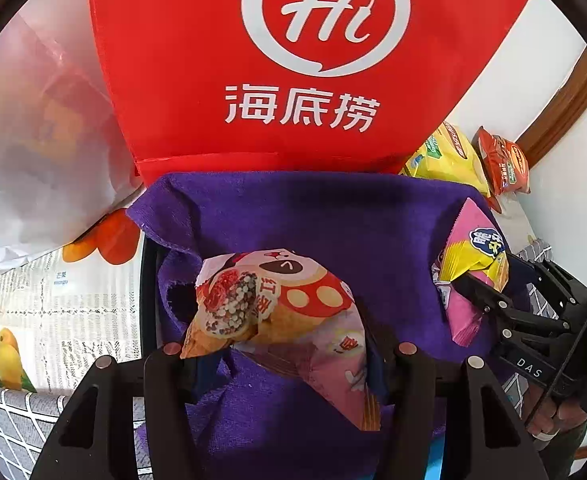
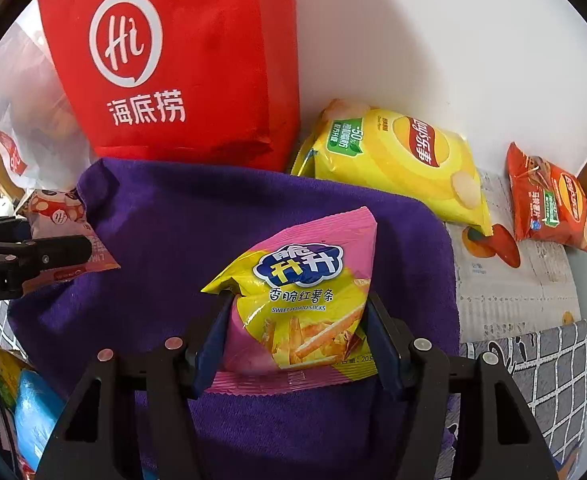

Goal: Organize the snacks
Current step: 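Carry both bags onto the purple towel and open both grippers, then withdraw both grippers from the towel back toward the snack pile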

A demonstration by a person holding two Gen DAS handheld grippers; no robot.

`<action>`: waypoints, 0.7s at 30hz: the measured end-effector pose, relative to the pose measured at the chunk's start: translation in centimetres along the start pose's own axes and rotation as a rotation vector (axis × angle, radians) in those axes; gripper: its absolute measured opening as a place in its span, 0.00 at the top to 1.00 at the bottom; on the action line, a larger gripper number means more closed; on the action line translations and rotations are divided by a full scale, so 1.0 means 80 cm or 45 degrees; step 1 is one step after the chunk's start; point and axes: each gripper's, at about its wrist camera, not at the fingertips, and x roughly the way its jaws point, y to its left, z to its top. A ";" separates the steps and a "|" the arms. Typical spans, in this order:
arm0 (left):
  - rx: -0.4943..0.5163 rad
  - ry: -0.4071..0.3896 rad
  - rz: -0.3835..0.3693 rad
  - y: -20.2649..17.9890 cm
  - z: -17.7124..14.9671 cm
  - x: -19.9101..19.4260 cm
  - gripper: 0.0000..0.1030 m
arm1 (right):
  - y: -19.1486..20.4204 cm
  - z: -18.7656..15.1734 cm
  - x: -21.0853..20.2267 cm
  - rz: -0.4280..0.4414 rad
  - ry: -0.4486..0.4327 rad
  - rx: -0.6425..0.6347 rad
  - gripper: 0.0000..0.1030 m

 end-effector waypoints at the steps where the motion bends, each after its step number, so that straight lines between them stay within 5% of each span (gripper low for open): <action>1: 0.007 0.001 -0.002 -0.001 0.000 0.000 0.45 | 0.001 -0.001 0.000 -0.002 -0.001 -0.004 0.38; 10: 0.020 0.024 0.009 -0.006 0.000 0.005 0.45 | 0.009 0.000 -0.012 0.007 -0.013 -0.061 0.29; 15: 0.010 0.021 0.020 -0.008 0.003 0.003 0.24 | 0.011 0.003 -0.029 0.007 -0.062 -0.077 0.26; 21: 0.036 -0.014 0.075 -0.019 0.001 -0.012 0.21 | 0.010 0.009 -0.055 0.028 -0.111 -0.063 0.26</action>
